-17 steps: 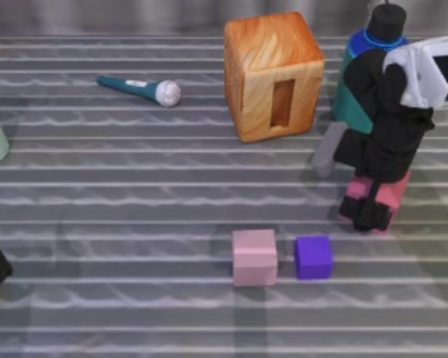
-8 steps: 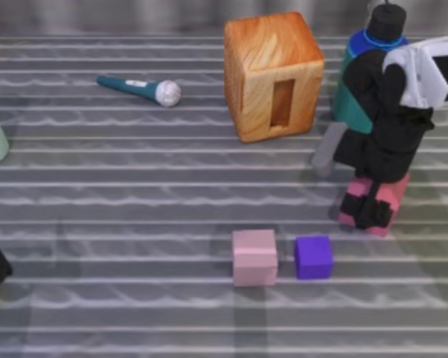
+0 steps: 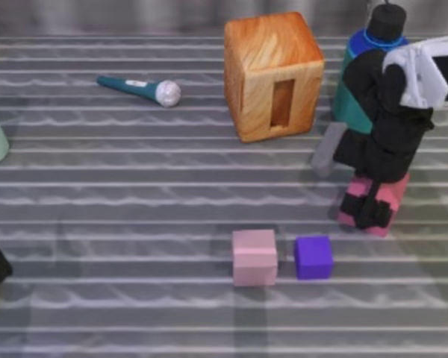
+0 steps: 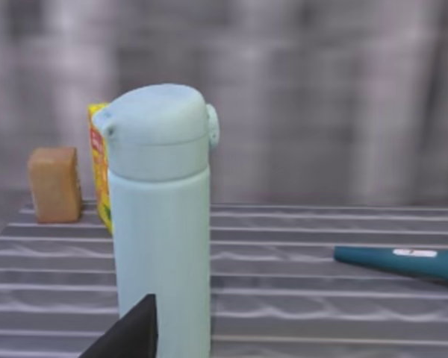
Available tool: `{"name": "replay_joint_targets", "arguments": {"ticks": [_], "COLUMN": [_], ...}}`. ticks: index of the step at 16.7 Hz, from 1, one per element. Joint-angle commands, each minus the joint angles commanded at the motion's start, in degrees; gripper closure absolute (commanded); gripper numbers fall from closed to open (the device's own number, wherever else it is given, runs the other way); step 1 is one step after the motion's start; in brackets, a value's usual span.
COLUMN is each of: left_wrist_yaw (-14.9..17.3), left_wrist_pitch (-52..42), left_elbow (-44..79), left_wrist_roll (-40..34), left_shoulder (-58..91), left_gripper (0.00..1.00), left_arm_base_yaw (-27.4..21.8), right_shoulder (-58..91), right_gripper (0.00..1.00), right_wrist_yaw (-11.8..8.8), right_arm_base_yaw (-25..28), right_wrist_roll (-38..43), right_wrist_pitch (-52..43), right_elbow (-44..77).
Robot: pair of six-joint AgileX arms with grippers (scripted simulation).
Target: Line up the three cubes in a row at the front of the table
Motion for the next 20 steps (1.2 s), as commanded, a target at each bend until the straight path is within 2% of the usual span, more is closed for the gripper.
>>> {"name": "replay_joint_targets", "arguments": {"ticks": [3, 9, 14, 17, 20], "left_wrist_yaw": [0.0, 0.0, 0.0, 0.0, 0.0], "left_wrist_pitch": [0.0, 0.0, 0.0, 0.0, 0.0], "left_elbow": [0.0, 0.0, 0.0, 0.0, 0.0], "left_wrist_roll": [0.0, 0.0, 0.0, 0.0, 0.0], "left_shoulder": [0.0, 0.0, 0.0, 0.0, 0.0], "left_gripper": [0.0, 0.0, 0.0, 0.0, 0.0], "left_arm_base_yaw": [0.0, 0.0, 0.0, 0.0, 0.0], "right_shoulder": [-0.77, -5.07, -5.08, -2.35, 3.29], "right_gripper": [1.0, 1.0, 1.0, 1.0, 1.0], "right_wrist_yaw": [-0.03, -0.05, -0.06, -0.04, 0.01], "right_arm_base_yaw": [0.12, 0.48, 0.32, 3.32, 9.46], "right_wrist_roll": [-0.1, -0.15, -0.03, 0.5, 1.84], "right_wrist_pitch": [-2.37, -13.09, -13.49, -15.81, -20.69], "right_elbow": [1.63, 7.82, 8.15, 12.01, 21.35]}}
